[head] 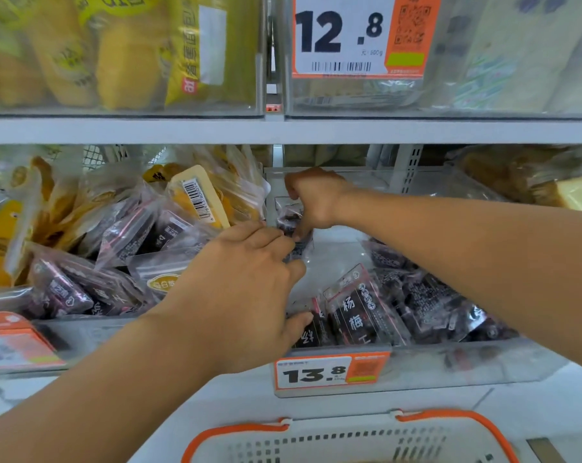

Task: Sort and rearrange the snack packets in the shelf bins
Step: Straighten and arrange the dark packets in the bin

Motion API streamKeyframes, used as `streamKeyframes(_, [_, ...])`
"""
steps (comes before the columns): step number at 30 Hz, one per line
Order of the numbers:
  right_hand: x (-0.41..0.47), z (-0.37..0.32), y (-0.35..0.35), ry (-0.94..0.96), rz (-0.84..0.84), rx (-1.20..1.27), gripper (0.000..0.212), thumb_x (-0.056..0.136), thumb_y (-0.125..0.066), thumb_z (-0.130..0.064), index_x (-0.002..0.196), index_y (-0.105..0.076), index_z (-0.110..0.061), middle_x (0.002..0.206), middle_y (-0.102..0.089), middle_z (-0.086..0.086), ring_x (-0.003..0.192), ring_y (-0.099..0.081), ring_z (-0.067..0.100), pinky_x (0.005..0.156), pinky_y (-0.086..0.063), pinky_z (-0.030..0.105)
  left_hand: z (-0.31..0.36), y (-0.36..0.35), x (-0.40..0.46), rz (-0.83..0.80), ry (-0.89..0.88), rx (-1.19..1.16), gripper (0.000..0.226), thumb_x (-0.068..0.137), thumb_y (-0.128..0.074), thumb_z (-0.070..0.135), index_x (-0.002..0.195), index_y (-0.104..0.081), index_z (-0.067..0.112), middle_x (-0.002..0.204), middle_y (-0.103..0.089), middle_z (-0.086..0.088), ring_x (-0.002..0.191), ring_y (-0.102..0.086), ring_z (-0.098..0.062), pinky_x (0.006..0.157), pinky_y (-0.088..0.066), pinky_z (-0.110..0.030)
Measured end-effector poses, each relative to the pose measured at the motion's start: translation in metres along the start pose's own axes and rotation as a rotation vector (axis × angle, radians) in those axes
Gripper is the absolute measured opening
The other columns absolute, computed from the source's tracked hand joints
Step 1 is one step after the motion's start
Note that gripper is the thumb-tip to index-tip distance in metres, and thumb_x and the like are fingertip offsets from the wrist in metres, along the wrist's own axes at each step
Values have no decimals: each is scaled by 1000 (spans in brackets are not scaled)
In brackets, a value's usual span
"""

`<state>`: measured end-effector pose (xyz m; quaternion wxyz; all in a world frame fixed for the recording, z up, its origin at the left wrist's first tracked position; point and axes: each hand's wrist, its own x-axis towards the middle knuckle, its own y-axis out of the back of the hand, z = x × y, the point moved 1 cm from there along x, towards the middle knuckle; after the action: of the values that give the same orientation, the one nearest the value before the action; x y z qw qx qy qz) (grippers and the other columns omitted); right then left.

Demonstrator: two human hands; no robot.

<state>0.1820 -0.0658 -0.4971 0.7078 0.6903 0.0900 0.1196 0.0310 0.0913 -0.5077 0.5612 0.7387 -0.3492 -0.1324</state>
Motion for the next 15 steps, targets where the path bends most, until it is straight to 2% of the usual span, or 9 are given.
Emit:
streamKeyframes(2, [-5, 3, -1, -38, 81, -44, 76, 60, -92, -51, 109, -45, -16, 96, -47, 0, 85, -49, 23, 52, -31, 28, -1, 0, 0, -7, -3, 15, 64, 82, -31, 66, 105, -72, 23, 111, -69, -5, 110, -62, -26, 105, -43, -44])
streamKeyframes(5, [-19, 0, 6, -101, 111, -38, 81, 68, -82, -61, 123, -48, -13, 100, -46, -1, 86, -48, 21, 63, -37, 30, -1, 1, 0, -28, 3, 29, 66, 82, -28, 65, 106, -72, 22, 111, -70, -5, 109, -62, -26, 104, -43, -44])
streamKeyframes(6, [-30, -1, 14, -113, 106, -35, 74, 73, -77, -63, 119, -52, -12, 99, -51, -1, 84, -51, 21, 63, -40, 31, -1, 1, 1, -29, 2, 32, 68, 82, -26, 65, 108, -72, 22, 111, -69, -5, 110, -61, -26, 105, -42, -44])
streamKeyframes(8, [-60, 1, 32, -97, -48, -71, 57, 83, -66, -67, 95, -63, -11, 87, -60, 3, 72, -55, 20, 61, -44, 30, 0, 2, 2, -48, 4, 39, 70, 82, -23, 65, 113, -69, 22, 111, -69, -2, 112, -60, -24, 107, -39, -43])
streamKeyframes(9, [-79, 4, 38, -72, -209, -89, 61, 83, -61, -71, 89, -65, -11, 86, -63, 4, 74, -59, 20, 67, -49, 31, 1, 5, 2, -50, 9, 37, 68, 83, -24, 65, 115, -67, 23, 111, -68, -1, 112, -59, -24, 107, -39, -42])
streamKeyframes(11, [-118, 6, 40, -49, -465, -81, 79, 75, -62, -78, 113, -68, -9, 110, -68, 7, 101, -65, 25, 91, -54, 40, 6, 16, 5, -37, 25, -2, 56, 88, -36, 63, 121, -61, 25, 111, -66, 2, 110, -59, -22, 104, -42, -38])
streamKeyframes(12, [-134, 5, 35, -49, -468, -70, 86, 72, -69, -75, 125, -62, -8, 119, -65, 8, 111, -62, 28, 96, -52, 42, 9, 21, 9, -25, 33, -26, 52, 90, -42, 63, 123, -58, 27, 112, -65, 4, 109, -58, -21, 99, -44, -36])
streamKeyframes(13, [-142, 5, 26, -58, -399, -38, 85, 71, -77, -65, 130, -57, -8, 119, -64, 8, 113, -60, 28, 95, -52, 42, 13, 26, 14, -20, 43, -59, 51, 90, -45, 64, 122, -56, 27, 112, -64, 5, 107, -58, -20, 94, -47, -35])
streamKeyframes(15, [-145, 7, 5, -120, -208, 160, 72, 72, -88, -37, 129, -54, -11, 100, -62, 3, 100, -60, 25, 84, -53, 35, 19, 28, 25, -61, 88, -166, 56, 84, -53, 70, 121, -53, 28, 111, -63, 5, 101, -59, -19, 84, -52, -35])
